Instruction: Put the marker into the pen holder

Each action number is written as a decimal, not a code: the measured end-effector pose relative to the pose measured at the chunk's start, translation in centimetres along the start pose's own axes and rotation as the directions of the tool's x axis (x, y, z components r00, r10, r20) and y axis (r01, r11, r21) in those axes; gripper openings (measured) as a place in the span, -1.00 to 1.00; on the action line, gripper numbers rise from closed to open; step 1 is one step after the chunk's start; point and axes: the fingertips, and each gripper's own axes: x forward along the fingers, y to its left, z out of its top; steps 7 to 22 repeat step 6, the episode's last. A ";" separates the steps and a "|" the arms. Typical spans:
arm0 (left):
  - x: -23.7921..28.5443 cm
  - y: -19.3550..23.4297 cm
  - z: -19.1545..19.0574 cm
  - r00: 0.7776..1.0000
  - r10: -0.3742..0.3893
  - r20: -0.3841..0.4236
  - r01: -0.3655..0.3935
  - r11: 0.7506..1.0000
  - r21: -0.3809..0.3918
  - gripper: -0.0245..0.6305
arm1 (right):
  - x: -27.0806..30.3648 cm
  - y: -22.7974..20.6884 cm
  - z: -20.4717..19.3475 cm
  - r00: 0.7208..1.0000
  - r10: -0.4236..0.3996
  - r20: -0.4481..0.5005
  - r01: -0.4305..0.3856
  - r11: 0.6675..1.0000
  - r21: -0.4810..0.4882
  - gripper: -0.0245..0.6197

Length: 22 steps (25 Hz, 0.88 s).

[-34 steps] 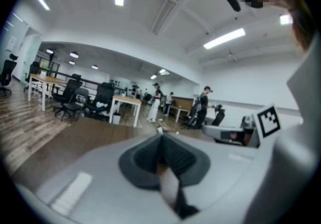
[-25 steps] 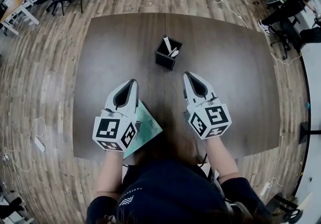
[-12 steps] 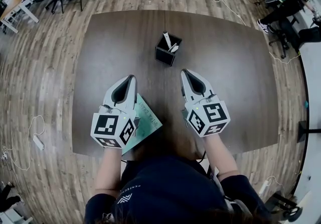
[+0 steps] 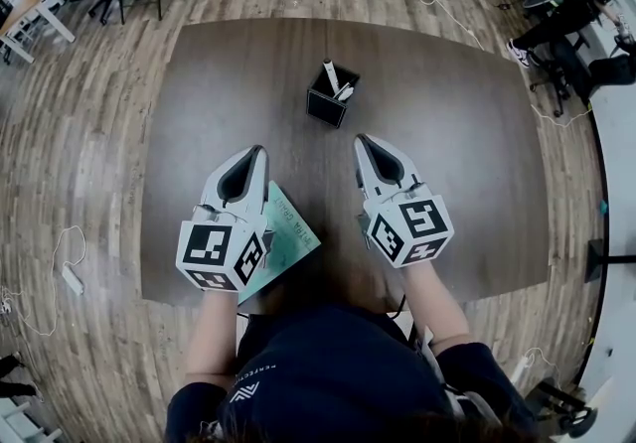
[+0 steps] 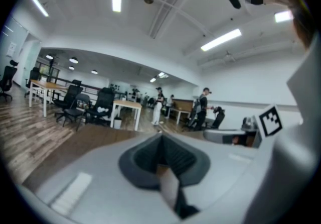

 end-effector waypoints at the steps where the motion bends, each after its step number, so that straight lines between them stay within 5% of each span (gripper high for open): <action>1: -0.1 0.0 0.0 1.000 0.000 -0.002 0.000 1.000 0.001 -0.90 | 0.0 0.1 0.0 1.000 0.001 -0.001 -0.001 1.000 -0.002 -0.92; 22: -0.6 0.4 0.0 1.000 0.008 -0.008 -0.008 1.000 0.002 -0.90 | 0.0 0.4 0.1 1.000 0.007 -0.005 -0.007 1.000 -0.003 -0.92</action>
